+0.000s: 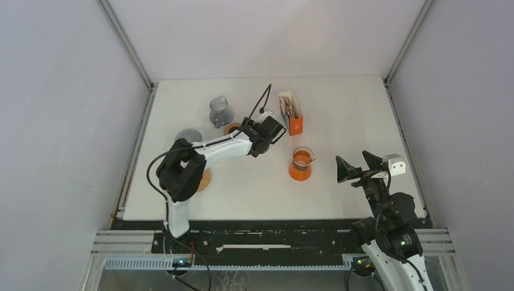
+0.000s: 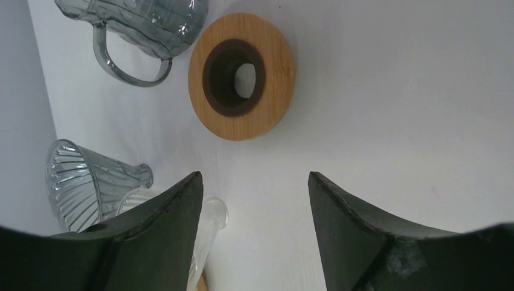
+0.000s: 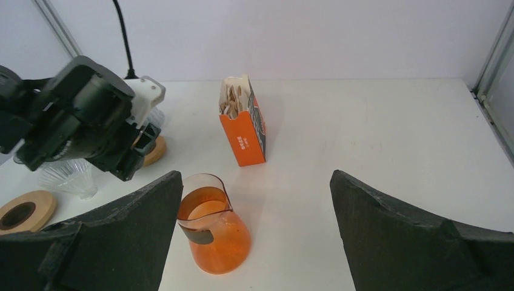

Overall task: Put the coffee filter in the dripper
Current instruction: Pick up the dripper holder from the center of the board, then place the dripper holder onto the coffee server.

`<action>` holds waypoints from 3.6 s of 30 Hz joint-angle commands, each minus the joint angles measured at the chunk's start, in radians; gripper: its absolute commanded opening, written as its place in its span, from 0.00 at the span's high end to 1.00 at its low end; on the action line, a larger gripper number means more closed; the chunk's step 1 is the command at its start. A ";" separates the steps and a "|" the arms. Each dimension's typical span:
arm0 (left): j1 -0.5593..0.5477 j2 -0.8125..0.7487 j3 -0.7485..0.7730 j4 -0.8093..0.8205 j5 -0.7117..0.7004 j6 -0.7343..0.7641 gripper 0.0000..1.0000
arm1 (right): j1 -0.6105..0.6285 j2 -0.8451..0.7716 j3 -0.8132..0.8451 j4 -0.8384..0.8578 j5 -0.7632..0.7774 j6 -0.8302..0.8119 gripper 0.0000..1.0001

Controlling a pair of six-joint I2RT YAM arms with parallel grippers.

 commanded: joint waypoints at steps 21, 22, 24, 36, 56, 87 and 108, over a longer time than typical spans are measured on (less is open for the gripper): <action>0.032 0.210 0.075 0.244 -0.111 0.414 0.38 | 0.012 -0.083 0.003 0.035 -0.011 0.015 0.00; 0.033 0.214 0.075 0.246 -0.113 0.417 0.38 | 0.013 -0.082 0.003 0.035 -0.011 0.016 0.00; 0.038 0.216 0.073 0.252 -0.119 0.421 0.38 | 0.013 -0.081 0.002 0.035 -0.011 0.016 0.00; 0.058 0.240 0.071 0.273 -0.103 0.438 0.38 | 0.013 -0.081 0.002 0.034 -0.006 0.014 0.00; 0.085 0.223 0.056 0.263 -0.059 0.435 0.55 | 0.012 -0.083 0.002 0.033 -0.006 0.012 0.00; -0.003 -0.080 0.024 0.210 -0.105 0.472 1.00 | 0.014 -0.094 0.010 0.032 -0.010 0.018 0.00; -0.214 -0.500 -0.258 0.399 -0.021 0.830 1.00 | 0.015 0.175 0.314 -0.090 -0.114 0.171 0.00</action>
